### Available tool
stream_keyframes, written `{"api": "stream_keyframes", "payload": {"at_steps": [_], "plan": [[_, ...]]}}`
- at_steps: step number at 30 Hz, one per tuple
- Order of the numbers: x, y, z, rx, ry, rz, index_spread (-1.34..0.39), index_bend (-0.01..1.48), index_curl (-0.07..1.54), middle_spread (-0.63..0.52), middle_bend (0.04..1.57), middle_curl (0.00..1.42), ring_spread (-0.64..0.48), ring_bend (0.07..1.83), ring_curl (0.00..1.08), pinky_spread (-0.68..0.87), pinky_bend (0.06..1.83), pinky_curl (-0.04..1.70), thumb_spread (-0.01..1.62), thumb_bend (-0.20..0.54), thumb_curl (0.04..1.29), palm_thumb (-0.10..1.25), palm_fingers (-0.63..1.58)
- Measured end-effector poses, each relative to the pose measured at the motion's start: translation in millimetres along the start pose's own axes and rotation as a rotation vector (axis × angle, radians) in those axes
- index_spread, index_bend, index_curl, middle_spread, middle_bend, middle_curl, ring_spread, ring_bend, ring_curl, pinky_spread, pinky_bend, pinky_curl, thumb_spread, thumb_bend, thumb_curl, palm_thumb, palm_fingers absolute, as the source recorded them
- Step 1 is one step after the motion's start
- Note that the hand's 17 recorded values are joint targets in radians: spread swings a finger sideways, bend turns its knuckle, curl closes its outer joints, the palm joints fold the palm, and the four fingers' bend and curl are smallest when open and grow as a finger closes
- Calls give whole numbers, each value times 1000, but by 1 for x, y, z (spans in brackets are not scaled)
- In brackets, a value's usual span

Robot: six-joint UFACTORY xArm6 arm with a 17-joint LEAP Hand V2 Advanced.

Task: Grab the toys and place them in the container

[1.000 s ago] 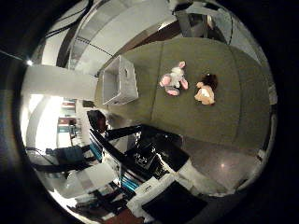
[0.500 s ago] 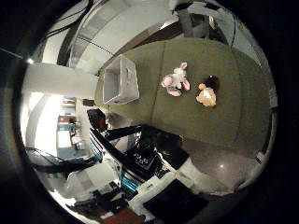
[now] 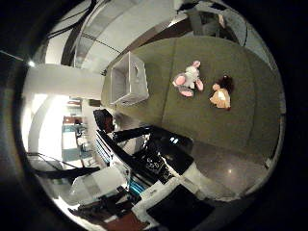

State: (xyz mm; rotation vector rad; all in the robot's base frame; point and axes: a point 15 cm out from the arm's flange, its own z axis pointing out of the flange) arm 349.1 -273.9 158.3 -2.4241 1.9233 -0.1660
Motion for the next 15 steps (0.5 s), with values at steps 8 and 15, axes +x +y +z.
{"api": "stream_keyframes", "payload": {"at_steps": [8, 15], "plan": [[-9, -6, 8, -9, -16, -17, -395, 181, 319, -2, 186, 300, 175, 198, 255, 304, 418, 156, 1069, -23, 300, 543, 113], [-11, -26, 52, -56, -77, 10, -386, 173, 313, 6, 189, 300, 175, 212, 263, 307, 425, 154, 1073, -25, 297, 528, 137]]}}
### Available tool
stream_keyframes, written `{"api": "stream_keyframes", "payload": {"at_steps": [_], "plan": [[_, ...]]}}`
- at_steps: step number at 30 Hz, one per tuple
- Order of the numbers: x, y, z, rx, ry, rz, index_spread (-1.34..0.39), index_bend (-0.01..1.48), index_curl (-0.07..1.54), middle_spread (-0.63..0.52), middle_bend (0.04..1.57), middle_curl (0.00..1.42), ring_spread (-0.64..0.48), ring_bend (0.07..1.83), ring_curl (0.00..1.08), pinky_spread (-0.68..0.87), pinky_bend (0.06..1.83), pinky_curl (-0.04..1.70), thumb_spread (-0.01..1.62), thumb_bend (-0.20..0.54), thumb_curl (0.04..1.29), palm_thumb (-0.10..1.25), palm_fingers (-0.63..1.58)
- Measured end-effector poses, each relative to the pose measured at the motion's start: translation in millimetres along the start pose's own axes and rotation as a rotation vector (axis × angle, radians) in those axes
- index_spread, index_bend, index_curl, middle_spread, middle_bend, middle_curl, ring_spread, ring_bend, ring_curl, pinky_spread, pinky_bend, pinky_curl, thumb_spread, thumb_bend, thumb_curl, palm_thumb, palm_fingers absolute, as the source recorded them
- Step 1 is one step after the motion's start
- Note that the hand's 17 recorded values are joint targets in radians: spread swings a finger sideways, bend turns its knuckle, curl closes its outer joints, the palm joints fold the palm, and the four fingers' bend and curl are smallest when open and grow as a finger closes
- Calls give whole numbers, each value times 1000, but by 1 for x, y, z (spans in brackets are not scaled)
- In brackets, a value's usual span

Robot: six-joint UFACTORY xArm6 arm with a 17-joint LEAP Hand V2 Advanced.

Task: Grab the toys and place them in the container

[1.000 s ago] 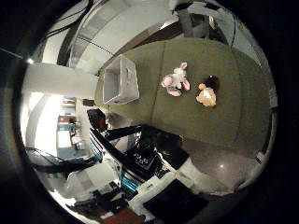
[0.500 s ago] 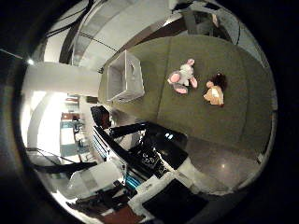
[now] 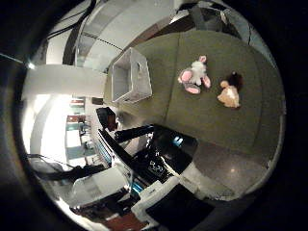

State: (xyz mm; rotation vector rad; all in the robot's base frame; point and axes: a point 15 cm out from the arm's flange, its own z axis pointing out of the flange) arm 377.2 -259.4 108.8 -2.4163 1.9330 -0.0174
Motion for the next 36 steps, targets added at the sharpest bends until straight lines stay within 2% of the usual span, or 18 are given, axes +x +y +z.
{"api": "stream_keyframes", "payload": {"at_steps": [11, 18, 24, 36], "plan": [[41, -41, 62, -33, -41, 127, -301, 160, 296, 39, 197, 314, 176, 242, 270, 314, 452, 147, 1077, -24, 291, 500, 158], [73, -38, 113, -65, -70, 278, -232, 156, 282, 95, 201, 328, 190, 268, 272, 314, 478, 143, 1082, -23, 288, 485, 145], [94, -37, 150, -86, -85, 366, -208, 158, 277, 133, 198, 330, 202, 287, 270, 334, 507, 144, 1087, -23, 285, 479, 127], [91, -26, 207, -139, -124, 414, -179, 161, 279, 177, 199, 329, 218, 311, 267, 352, 559, 131, 1087, -23, 290, 466, 102]]}}
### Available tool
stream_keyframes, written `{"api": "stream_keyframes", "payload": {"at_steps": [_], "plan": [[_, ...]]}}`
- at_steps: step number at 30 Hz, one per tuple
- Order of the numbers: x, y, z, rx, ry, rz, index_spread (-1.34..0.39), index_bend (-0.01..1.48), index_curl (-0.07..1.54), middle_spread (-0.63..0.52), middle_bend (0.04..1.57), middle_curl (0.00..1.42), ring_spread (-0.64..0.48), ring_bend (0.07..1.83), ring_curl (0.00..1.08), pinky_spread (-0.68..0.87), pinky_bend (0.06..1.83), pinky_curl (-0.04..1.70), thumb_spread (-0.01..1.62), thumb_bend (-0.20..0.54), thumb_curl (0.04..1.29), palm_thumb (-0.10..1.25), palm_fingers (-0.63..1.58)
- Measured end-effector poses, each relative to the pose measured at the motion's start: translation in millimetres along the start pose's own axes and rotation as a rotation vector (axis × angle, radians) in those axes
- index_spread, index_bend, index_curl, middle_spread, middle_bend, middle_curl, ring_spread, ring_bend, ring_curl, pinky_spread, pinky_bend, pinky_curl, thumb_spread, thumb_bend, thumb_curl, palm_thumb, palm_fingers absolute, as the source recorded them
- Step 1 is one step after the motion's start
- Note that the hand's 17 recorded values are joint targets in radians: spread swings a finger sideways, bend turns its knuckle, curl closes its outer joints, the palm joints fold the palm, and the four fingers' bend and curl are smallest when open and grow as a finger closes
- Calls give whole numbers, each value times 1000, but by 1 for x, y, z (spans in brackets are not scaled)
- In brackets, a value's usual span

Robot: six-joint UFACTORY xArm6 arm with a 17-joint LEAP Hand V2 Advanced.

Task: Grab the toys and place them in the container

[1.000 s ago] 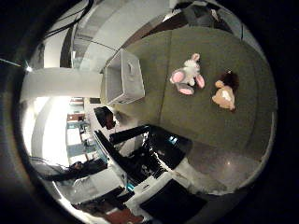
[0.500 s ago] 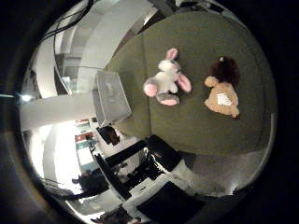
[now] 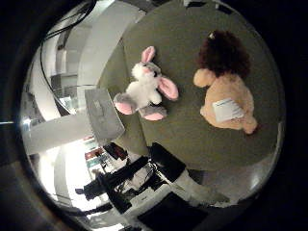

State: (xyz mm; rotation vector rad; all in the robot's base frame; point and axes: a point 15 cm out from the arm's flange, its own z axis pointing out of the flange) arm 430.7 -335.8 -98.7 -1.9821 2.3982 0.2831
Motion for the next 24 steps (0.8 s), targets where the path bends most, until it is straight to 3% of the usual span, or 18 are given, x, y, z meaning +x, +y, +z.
{"api": "stream_keyframes", "payload": {"at_steps": [24], "plan": [[3, -7, 58, -81, 34, -9, -191, 168, 299, 154, 208, 333, 224, 297, 255, 367, 532, 92, 1083, -20, 293, 483, 165]]}}
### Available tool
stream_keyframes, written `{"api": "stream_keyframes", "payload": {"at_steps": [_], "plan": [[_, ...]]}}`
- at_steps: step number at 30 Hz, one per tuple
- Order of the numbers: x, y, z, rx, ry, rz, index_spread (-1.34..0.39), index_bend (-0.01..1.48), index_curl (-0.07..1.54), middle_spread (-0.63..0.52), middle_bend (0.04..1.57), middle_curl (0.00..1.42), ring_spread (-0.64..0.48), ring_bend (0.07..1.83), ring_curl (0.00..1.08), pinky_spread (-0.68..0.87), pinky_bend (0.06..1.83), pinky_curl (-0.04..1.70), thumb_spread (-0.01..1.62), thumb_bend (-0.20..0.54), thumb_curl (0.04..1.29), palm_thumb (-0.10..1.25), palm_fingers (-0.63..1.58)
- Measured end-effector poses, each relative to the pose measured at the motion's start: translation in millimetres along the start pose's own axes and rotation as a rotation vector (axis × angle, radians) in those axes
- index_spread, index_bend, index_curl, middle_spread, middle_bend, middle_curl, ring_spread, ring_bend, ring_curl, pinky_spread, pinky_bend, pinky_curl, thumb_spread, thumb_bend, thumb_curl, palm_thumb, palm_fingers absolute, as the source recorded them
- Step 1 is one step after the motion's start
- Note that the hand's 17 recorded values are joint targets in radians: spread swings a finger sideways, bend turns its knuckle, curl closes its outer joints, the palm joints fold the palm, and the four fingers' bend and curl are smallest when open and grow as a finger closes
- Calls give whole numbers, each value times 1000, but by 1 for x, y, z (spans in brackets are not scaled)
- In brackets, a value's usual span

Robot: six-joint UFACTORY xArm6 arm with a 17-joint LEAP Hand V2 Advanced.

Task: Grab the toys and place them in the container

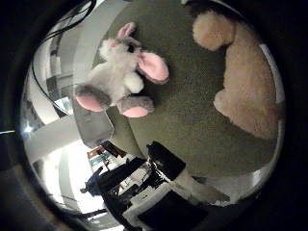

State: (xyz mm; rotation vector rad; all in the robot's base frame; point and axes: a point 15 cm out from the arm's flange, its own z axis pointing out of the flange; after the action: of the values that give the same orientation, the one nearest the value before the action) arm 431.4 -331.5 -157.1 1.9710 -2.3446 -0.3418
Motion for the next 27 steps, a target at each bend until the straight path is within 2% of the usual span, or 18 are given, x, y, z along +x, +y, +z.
{"api": "stream_keyframes", "payload": {"at_steps": [5, 8, 11, 14, 15, 16, 17, 19, 21, 24, 27], "plan": [[8, 6, 11, -55, 23, 4, -200, 160, 289, 105, 223, 337, 206, 358, 261, 351, 567, 82, 1075, -17, 303, 525, 293], [12, 11, 12, -79, 42, 7, -237, 161, 286, 6, 285, 357, 89, 447, 277, 277, 631, 61, 1064, -17, 315, 577, 456], [13, 16, 13, -108, 59, 4, -284, 185, 292, -95, 388, 395, -29, 537, 288, 117, 714, 19, 1053, -16, 325, 633, 684], [12, 19, 13, -130, 75, 1, -361, 182, 306, -188, 466, 443, -179, 719, 345, -127, 923, 29, 1041, -17, 334, 677, 1019], [12, 19, 12, -131, 78, 2, -397, 246, 353, -224, 540, 487, -224, 799, 393, -227, 1032, 79, 1037, -16, 338, 694, 1200], [11, 19, 12, -131, 78, -1, -422, 330, 397, -242, 624, 526, -239, 853, 423, -275, 1085, 110, 1035, -14, 341, 712, 1283], [10, 19, 12, -136, 77, -3, -433, 392, 431, -247, 691, 555, -245, 893, 443, -298, 1128, 136, 1034, -15, 342, 724, 1320], [7, 22, 11, -151, 73, -4, -426, 609, 536, -239, 852, 620, -249, 1000, 492, -304, 1227, 204, 1033, -13, 350, 774, 1368], [7, 23, 9, -157, 71, -5, -397, 778, 623, -222, 972, 665, -241, 1099, 535, -279, 1324, 267, 1034, -10, 362, 817, 1332], [7, 22, 4, -154, 73, -7, -337, 953, 706, -193, 1112, 712, -235, 1208, 585, -241, 1431, 342, 1037, -10, 382, 876, 1270], [11, 20, -8, -140, 76, -2, -291, 1048, 751, -163, 1214, 736, -226, 1304, 636, -204, 1507, 412, 1041, -4, 416, 963, 1194]]}}
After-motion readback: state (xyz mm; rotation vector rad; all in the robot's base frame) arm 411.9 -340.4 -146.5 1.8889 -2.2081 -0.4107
